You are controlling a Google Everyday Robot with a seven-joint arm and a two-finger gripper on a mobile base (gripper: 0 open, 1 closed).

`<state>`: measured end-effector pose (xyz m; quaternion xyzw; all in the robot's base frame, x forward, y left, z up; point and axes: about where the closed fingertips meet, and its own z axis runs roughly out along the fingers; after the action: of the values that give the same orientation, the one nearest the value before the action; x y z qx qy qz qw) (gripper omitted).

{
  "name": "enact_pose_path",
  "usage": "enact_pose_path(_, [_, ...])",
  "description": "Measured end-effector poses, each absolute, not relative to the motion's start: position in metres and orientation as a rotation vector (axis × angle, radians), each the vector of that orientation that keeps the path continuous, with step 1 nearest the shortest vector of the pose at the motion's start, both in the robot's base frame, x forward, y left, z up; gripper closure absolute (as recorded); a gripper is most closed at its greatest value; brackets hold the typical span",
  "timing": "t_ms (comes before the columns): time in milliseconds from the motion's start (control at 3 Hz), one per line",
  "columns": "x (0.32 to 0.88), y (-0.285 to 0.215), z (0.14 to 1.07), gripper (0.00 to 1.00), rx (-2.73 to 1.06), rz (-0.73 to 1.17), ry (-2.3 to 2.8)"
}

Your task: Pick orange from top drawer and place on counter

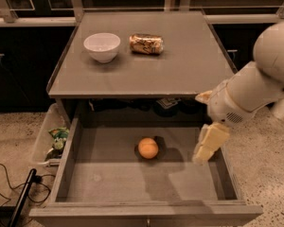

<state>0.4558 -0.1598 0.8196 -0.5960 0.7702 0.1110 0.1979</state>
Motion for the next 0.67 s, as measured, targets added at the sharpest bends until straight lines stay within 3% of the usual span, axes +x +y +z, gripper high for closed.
enact_pose_path(667, [0.478,-0.113,0.738,0.0,-1.51,0.461,2.016])
